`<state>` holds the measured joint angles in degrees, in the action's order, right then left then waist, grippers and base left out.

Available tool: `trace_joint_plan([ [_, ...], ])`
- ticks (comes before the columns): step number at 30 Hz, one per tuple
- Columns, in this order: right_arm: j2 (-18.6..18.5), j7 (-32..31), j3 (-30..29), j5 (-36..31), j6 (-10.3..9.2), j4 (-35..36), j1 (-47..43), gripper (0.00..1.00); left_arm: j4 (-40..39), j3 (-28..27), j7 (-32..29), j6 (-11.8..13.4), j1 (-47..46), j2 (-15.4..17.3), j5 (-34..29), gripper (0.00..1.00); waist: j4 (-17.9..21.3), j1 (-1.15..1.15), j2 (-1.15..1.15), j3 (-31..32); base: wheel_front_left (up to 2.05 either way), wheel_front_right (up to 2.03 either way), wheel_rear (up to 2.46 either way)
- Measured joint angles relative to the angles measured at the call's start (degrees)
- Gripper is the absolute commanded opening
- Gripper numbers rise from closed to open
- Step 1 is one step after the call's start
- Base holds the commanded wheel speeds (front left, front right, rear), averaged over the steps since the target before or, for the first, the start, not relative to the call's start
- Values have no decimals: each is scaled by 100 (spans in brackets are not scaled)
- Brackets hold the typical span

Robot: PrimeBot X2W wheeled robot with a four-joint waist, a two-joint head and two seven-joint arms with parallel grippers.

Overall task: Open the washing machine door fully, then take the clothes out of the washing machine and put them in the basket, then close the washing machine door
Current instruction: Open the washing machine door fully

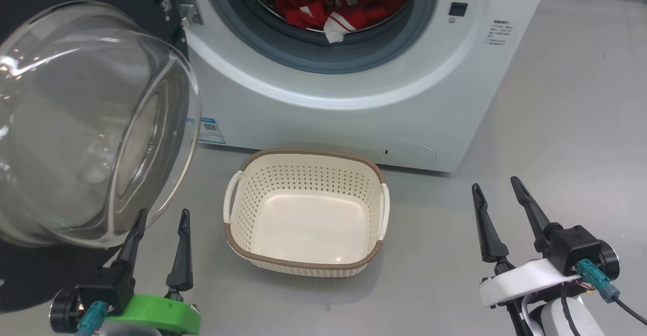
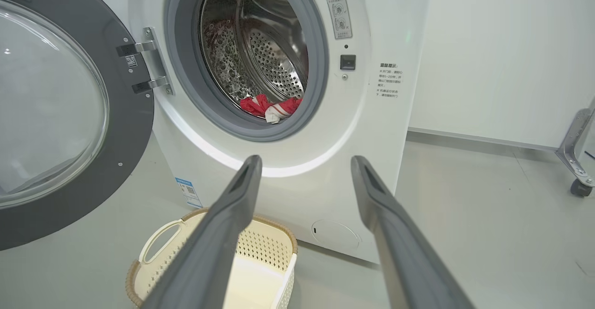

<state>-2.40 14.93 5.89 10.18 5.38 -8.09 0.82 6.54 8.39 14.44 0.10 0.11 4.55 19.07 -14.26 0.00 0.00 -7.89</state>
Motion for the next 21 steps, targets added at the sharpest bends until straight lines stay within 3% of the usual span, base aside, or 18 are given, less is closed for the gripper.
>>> trace_joint_plan([
  [21,-1,0,181,196,-202,136,-119,100,312,7,-30,38,19,1,-10,100,936,0,0,165,0,0,0],
])
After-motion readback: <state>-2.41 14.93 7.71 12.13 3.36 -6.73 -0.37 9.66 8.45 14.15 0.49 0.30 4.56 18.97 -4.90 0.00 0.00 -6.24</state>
